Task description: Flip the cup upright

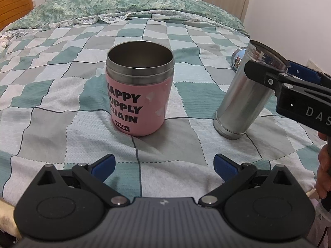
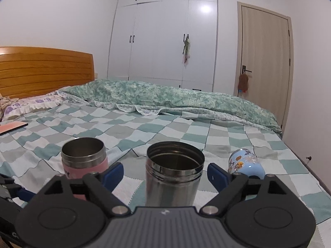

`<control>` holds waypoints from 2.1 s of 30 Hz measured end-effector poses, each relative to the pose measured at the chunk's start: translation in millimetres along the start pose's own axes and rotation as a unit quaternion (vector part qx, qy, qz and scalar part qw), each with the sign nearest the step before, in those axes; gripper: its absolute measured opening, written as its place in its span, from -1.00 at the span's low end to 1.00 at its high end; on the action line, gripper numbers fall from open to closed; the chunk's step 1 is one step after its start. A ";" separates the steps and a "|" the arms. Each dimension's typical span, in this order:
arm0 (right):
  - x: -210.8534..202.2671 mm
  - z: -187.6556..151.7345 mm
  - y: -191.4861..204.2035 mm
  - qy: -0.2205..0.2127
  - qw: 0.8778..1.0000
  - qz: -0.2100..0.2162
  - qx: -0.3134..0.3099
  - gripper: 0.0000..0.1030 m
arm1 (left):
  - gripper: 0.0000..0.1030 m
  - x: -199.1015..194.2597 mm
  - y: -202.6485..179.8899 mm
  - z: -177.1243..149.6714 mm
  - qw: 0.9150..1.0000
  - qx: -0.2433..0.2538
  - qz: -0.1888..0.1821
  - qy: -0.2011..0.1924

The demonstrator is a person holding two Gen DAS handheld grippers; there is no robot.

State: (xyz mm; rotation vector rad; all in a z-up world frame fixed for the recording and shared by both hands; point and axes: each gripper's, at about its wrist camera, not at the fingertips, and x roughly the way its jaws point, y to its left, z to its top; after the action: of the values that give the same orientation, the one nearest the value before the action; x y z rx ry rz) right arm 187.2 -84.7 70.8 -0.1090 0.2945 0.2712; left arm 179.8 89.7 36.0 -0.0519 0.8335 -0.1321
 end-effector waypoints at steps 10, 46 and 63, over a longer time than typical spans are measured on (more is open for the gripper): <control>-40.3 -5.8 -14.7 -0.026 1.000 0.002 0.002 1.00 | 1.00 -28.6 -8.4 -12.3 1.000 -0.006 -0.005 -0.025; -190.1 -148.1 -107.7 -0.103 0.990 -0.090 0.035 1.00 | 1.00 -70.0 -115.9 -151.4 0.943 0.034 0.052 -0.328; -189.1 -150.2 -104.0 -0.108 0.989 -0.090 0.034 1.00 | 1.00 -70.9 -116.0 -155.1 0.940 0.038 0.051 -0.334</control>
State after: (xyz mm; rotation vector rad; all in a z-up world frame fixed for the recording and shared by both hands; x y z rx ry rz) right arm 1.3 -253.0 -8.3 -0.0376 0.0773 0.0923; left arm 6.6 -14.6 -4.6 0.0209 0.1486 -0.0411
